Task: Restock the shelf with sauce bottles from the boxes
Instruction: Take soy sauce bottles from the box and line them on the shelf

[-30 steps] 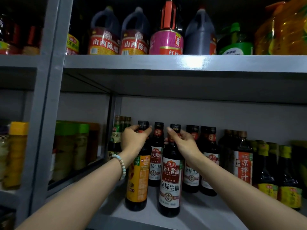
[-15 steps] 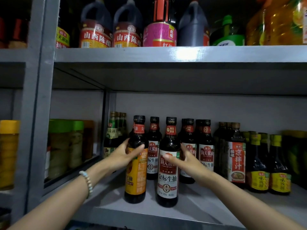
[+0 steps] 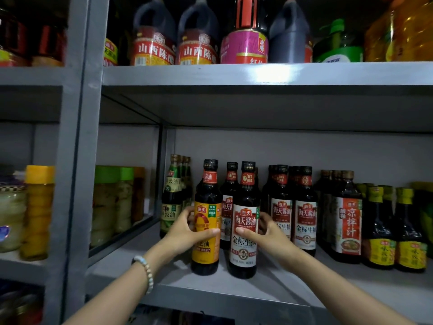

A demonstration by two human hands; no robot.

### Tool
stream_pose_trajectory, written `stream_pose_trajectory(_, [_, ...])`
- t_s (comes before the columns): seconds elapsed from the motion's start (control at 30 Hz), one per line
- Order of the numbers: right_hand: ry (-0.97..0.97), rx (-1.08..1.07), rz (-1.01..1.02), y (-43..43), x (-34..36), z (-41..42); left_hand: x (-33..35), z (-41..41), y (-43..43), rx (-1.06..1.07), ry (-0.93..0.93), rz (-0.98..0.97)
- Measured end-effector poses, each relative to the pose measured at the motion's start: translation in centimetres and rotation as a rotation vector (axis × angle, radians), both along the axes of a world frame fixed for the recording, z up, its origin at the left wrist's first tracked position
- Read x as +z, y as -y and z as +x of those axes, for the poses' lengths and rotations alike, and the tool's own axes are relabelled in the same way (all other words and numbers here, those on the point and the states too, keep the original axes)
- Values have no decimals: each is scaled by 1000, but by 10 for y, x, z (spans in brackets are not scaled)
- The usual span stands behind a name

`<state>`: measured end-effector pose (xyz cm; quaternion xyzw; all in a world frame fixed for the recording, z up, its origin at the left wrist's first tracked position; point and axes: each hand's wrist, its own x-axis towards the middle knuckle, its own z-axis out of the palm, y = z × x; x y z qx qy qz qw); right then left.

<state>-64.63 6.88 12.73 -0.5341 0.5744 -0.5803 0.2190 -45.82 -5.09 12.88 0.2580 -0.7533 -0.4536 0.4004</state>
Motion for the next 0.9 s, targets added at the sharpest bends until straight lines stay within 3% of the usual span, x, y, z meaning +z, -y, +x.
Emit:
stream_pose_trajectory(0.13, [-39,13,4,10,-3,8,-4,0,12,123,-23,-53])
stream_pose_trajectory(0.3, [-92,1,-31,12,-13,9,-12,17,27,11,-25,-27])
stream_pose_trajectory(0.9, [-35,-107,-62,45,-19,8,-20,-7,41,15,-130,27])
